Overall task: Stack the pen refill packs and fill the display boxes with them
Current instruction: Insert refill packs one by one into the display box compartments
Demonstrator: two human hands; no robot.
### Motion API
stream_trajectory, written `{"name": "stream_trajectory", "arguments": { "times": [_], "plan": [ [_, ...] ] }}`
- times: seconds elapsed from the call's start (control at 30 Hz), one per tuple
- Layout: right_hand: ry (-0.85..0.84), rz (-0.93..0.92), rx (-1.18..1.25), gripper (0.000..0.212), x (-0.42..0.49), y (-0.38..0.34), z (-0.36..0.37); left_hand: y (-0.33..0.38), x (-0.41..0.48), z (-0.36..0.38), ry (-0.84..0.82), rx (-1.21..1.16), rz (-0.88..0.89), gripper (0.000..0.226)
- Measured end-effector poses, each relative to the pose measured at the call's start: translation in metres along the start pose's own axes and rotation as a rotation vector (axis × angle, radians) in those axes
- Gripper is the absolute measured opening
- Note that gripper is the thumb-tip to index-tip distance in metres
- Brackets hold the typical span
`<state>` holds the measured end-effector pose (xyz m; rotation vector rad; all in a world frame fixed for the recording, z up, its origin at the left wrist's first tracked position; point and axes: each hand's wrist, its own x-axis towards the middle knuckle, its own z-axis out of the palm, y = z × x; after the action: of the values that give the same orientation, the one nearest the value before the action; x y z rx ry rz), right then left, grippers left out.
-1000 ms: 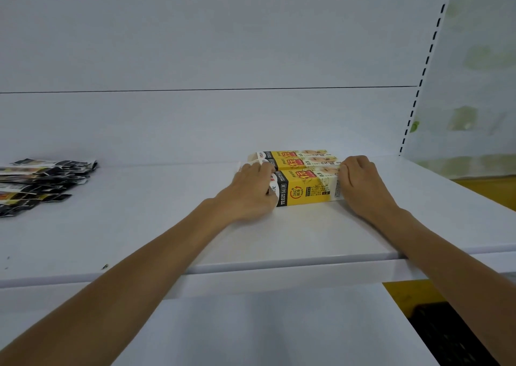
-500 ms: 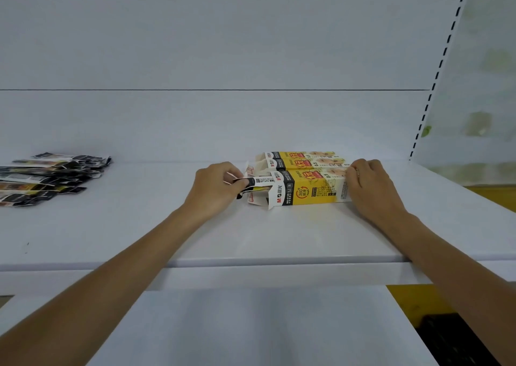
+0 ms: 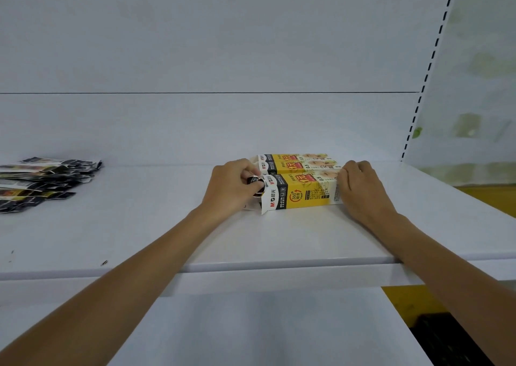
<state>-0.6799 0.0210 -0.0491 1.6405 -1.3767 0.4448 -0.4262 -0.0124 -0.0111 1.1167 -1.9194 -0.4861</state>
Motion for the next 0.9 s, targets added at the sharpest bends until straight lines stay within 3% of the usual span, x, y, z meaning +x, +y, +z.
{"name": "stream_trajectory", "arguments": {
  "times": [0.13,0.3,0.37,0.43,0.5,0.63,0.9],
  "plan": [
    [-0.005,0.002,0.007,0.033,0.001,-0.002,-0.002,0.008,0.006,0.016,-0.062,-0.027,-0.135,0.024],
    [-0.045,0.03,-0.011,0.033,0.0,0.0,0.001,0.007,0.006,0.003,-0.315,-0.196,-0.267,0.023],
    [-0.029,0.026,-0.032,0.035,0.0,-0.001,0.002,0.006,0.0,-0.002,-0.245,-0.158,-0.201,0.028],
    [-0.015,0.016,-0.05,0.035,0.0,-0.003,0.001,0.003,-0.007,-0.004,-0.042,-0.039,-0.094,0.019],
    [-0.016,0.029,-0.04,0.034,0.0,-0.003,0.0,0.001,-0.014,-0.003,0.05,0.022,-0.036,0.011],
    [-0.038,0.042,-0.02,0.032,-0.001,-0.003,0.0,0.001,-0.02,0.001,-0.019,0.133,-0.03,0.006],
    [0.001,0.016,-0.04,0.034,-0.001,-0.003,-0.001,0.0,-0.024,0.001,-0.178,0.139,-0.017,0.041]
  ]
}}
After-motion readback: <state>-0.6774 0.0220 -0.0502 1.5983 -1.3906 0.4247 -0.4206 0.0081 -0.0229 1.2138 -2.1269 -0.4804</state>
